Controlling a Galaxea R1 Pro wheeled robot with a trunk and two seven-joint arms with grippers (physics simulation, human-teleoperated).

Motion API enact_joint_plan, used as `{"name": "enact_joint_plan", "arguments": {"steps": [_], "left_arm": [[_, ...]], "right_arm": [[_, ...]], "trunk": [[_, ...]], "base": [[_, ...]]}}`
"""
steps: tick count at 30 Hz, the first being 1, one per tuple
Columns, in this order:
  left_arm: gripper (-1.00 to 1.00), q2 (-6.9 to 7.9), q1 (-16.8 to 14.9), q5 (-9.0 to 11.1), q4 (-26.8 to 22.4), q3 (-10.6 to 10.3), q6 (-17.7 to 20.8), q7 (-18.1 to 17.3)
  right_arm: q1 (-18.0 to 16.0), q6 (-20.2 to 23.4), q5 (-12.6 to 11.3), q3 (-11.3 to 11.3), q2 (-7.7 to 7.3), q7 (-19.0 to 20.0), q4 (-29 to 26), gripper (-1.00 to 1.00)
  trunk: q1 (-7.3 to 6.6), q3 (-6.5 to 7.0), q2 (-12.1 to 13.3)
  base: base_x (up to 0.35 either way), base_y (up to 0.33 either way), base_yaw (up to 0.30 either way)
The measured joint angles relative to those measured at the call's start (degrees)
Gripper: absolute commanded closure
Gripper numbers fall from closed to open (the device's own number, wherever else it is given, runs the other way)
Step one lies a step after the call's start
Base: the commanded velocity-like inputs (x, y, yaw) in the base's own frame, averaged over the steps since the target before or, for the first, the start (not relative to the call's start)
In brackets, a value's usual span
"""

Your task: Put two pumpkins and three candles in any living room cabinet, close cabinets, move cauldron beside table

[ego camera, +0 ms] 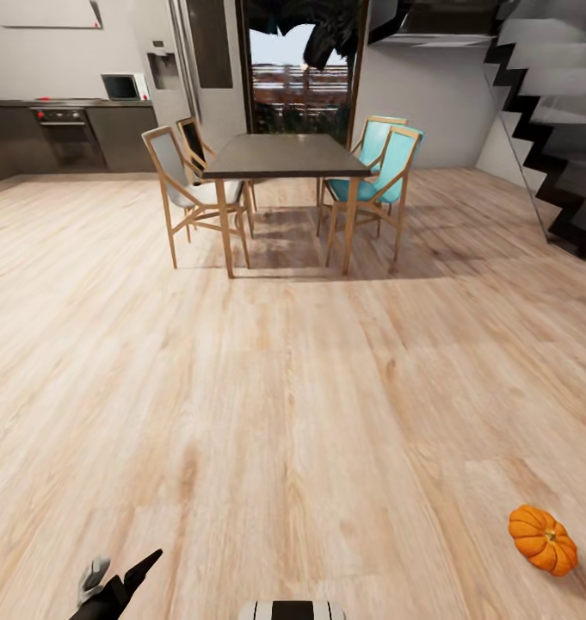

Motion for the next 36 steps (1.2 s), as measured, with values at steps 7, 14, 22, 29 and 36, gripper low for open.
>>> {"name": "enact_joint_plan", "arguments": {"steps": [7, 14, 22, 29, 36], "left_arm": [[-1.0, 0.0, 0.0, 0.0, 0.0, 0.0, 0.0, 0.0], [-1.0, -0.06, 0.0, 0.0, 0.0, 0.0, 0.0, 0.0], [-1.0, -0.07, 0.0, 0.0, 0.0, 0.0, 0.0, 0.0], [-1.0, -0.08, 0.0, 0.0, 0.0, 0.0, -0.1, 0.0], [-1.0, -0.01, 0.0, 0.0, 0.0, 0.0, 0.0, -0.1]], "right_arm": [[0.0, 0.0, 0.1, 0.0, 0.02, 0.0, 0.0, -1.0], [0.0, 0.0, 0.1, 0.0, 0.01, 0.0, 0.0, -1.0], [0.0, 0.0, 0.0, 0.0, 0.01, -0.1, 0.7, -1.0], [0.0, 0.0, 0.0, 0.1, -0.01, 0.0, 0.8, -1.0], [0.0, 0.0, 0.0, 0.0, 0.01, 0.0, 0.8, -1.0]], "trunk": [[-0.01, 0.0, 0.0], [0.01, 0.0, 0.0], [0.03, 0.0, 0.0], [0.05, 0.0, 0.0], [0.03, 0.0, 0.0]], "base": [[0.315, 0.076, -0.299], [0.24, 0.077, -0.3], [0.011, 0.001, -0.3], [-0.15, -0.174, -0.3], [-0.046, -0.049, -0.3]]}}
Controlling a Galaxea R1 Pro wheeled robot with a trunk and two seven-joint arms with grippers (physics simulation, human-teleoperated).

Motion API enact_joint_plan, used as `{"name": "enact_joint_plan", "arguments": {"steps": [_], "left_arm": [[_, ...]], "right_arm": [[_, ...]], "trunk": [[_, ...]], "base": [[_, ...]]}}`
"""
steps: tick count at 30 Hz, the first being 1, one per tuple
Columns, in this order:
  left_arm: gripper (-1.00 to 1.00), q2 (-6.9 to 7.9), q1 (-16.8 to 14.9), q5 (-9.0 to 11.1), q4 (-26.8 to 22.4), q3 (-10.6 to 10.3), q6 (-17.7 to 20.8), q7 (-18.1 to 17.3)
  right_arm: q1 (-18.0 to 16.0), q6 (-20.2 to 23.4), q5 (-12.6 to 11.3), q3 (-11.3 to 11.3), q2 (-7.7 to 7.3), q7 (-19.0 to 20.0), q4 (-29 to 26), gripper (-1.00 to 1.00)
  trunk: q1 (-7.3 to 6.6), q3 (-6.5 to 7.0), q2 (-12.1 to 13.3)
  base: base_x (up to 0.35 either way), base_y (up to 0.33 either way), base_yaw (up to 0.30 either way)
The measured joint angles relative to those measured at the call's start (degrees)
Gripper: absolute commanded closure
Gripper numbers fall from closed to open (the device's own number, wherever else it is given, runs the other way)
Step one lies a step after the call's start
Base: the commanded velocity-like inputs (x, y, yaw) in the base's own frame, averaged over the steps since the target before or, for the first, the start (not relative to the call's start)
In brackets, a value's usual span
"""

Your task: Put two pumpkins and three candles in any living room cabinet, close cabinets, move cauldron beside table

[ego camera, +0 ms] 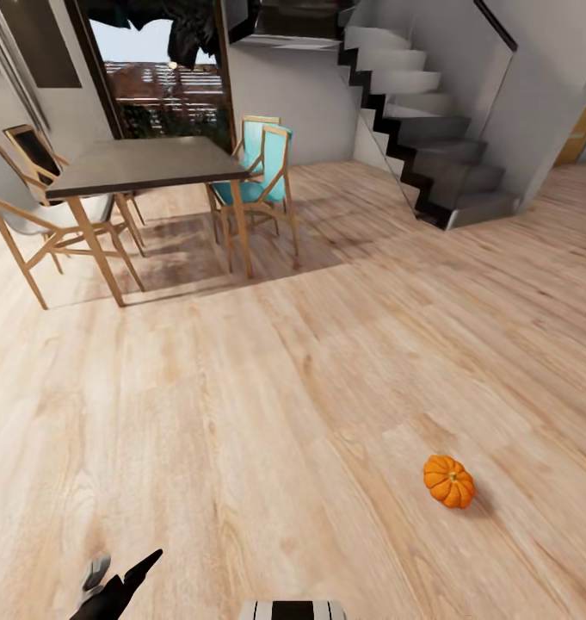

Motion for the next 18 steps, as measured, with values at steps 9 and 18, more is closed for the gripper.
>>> {"name": "enact_joint_plan", "arguments": {"steps": [9, 18], "left_arm": [[-1.0, 0.0, 0.0, 0.0, 0.0, 0.0, 0.0, 0.1], [-1.0, 0.01, 0.0, 0.0, 0.0, 0.0, 0.0, 0.1]], "right_arm": [[0.0, 0.0, 0.0, 0.1, -0.02, 0.1, 0.0, -1.0], [0.0, 0.0, 0.0, 0.1, 0.4, 0.0, 0.0, -1.0]], "trunk": [[0.0, 0.0, 0.0], [-0.04, 0.0, 0.0]], "base": [[-0.001, -0.179, -0.3], [0.204, -0.17, -0.299]]}}
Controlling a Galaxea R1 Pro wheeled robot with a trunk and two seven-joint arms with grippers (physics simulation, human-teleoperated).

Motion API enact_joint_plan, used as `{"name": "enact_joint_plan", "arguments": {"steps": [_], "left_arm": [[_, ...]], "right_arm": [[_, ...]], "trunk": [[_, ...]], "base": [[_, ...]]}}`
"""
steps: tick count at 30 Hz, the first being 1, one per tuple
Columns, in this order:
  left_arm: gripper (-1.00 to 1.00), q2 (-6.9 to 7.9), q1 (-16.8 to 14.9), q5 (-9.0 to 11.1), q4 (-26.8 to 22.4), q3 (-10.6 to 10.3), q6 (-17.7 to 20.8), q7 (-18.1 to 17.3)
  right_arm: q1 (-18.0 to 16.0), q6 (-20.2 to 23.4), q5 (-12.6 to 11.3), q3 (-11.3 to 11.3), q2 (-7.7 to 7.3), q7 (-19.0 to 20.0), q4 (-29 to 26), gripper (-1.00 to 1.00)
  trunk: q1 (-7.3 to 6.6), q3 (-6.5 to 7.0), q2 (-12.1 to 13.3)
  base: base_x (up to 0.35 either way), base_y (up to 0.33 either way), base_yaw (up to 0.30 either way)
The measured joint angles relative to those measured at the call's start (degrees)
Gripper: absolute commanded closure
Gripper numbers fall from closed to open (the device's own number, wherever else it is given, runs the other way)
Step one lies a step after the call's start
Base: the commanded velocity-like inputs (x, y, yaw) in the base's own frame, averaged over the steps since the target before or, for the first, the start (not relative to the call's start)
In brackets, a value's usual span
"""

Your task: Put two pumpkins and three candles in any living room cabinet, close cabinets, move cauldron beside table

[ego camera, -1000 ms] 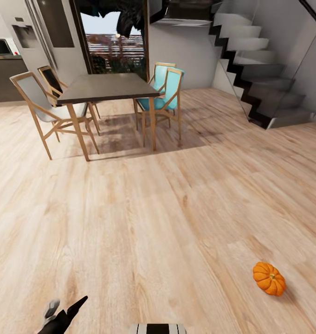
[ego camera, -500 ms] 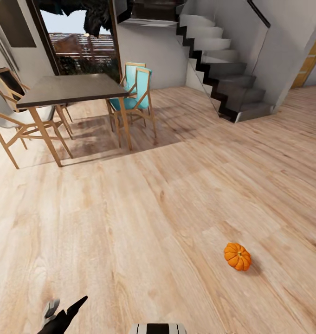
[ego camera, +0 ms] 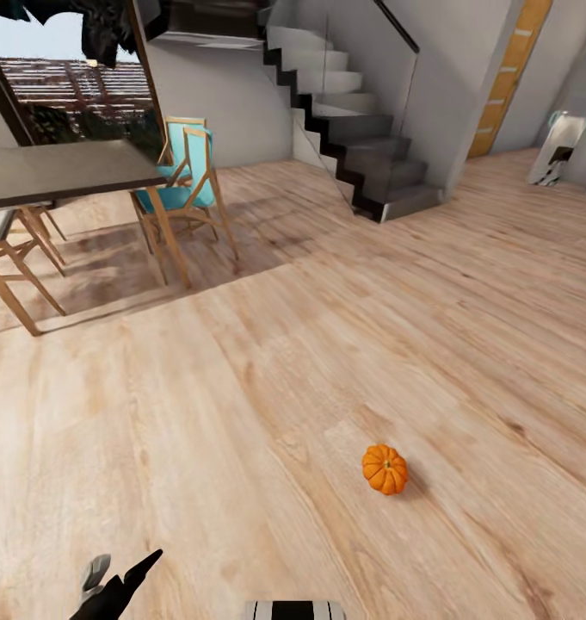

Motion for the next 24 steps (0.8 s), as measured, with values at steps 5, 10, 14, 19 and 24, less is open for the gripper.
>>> {"name": "enact_joint_plan", "arguments": {"steps": [5, 10, 14, 19, 24], "left_arm": [[-1.0, 0.0, 0.0, 0.0, 0.0, 0.0, 0.0, 0.0], [-1.0, 0.03, 0.0, 0.1, 0.0, 0.0, 0.0, -0.1], [-1.0, 0.02, 0.0, 0.1, 0.0, 0.0, 0.0, 0.0], [-1.0, 0.01, 0.0, 0.0, 0.0, 0.0, 0.0, 0.0], [-1.0, 0.01, 0.0, 0.0, 0.0, -0.1, 0.0, 0.1]], "right_arm": [[0.0, 0.0, 0.0, 0.0, 0.63, 0.0, -0.1, -1.0], [-0.1, -2.3, 0.1, 0.5, 5.66, -0.9, -2.4, -1.0], [-0.1, -2.9, 0.3, 1.0, 9.57, -1.2, -6.2, -1.0], [-0.1, 4.1, 1.8, 5.5, 23.09, -3.4, -14.4, -1.0], [-0.2, 8.4, 4.7, 9.6, 35.09, -9.4, -19.2, -1.0]], "trunk": [[0.0, 0.0, 0.0], [0.0, -0.01, 0.0], [0.02, -0.01, 0.0], [0.04, -0.01, 0.0], [0.03, -0.01, 0.0]], "base": [[0.331, -0.011, -0.211], [0.331, -0.001, -0.029], [0.165, 0.0, -0.005], [0.017, 0.0, 0.0], [0.003, 0.0, 0.0]]}}
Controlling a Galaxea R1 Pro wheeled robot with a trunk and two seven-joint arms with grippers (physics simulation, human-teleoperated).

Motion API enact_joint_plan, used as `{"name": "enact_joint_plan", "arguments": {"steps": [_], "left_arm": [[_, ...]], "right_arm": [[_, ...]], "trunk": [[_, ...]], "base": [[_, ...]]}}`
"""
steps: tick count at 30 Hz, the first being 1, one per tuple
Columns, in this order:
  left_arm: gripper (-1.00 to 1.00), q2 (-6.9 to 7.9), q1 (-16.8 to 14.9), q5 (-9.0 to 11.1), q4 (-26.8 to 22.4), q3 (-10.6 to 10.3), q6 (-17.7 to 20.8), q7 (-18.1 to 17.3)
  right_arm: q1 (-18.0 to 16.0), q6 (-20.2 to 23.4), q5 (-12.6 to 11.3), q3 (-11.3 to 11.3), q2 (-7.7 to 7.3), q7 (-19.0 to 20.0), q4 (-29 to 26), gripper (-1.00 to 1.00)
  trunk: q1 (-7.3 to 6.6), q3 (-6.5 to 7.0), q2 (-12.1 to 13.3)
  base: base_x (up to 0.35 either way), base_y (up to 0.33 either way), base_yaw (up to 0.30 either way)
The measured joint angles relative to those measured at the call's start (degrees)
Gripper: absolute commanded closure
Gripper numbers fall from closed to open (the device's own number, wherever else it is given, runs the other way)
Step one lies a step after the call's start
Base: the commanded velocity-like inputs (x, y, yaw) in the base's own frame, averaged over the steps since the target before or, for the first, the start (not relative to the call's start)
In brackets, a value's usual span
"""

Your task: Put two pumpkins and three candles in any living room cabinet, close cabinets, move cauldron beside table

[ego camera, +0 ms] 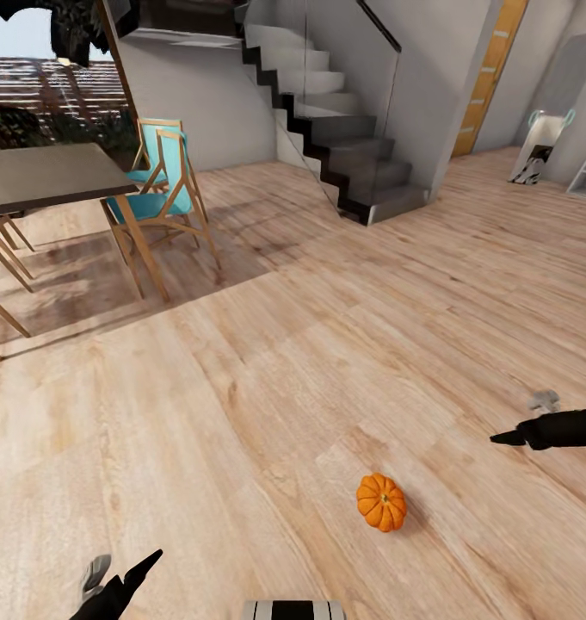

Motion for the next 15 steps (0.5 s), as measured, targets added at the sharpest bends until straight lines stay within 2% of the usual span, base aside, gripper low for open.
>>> {"name": "enact_joint_plan", "arguments": {"steps": [2, 4, 6, 12, 15], "left_arm": [[-1.0, 0.05, 0.0, 0.0, 0.0, 0.0, 0.0, -0.1], [-1.0, 0.11, 0.0, 0.0, 0.0, 0.0, 0.0, -0.1], [-1.0, 0.14, 0.0, 0.0, 0.0, 0.0, 0.0, -0.2], [-1.0, 0.17, 0.0, 0.0, 0.0, 0.0, 0.1, -0.2], [-1.0, 0.2, 0.0, 0.0, 0.0, 0.0, 0.1, -0.2]], "right_arm": [[0.0, 0.9, 1.0, 0.6, 4.27, -2.6, -0.9, -1.0], [0.0, 1.1, 1.4, 0.8, 6.56, -3.8, -1.1, -1.0], [0.0, 1.1, 1.8, 0.9, 8.06, -5.0, -1.1, -1.0], [0.0, -0.2, 2.0, 0.9, 9.7, -7.1, -1.1, -1.0], [0.0, -1.7, 1.6, 0.7, 10.4, -7.4, -1.1, -1.0]], "trunk": [[0.01, 0.0, 0.0], [0.0, 0.0, 0.0], [0.06, -0.44, 0.0], [0.21, -1.77, -0.1], [0.21, -1.77, -0.1]], "base": [[0.0, 0.0, 0.0], [0.0, 0.0, 0.0], [0.0, 0.0, 0.0], [0.0, 0.0, 0.0], [0.0, 0.0, 0.0]]}}
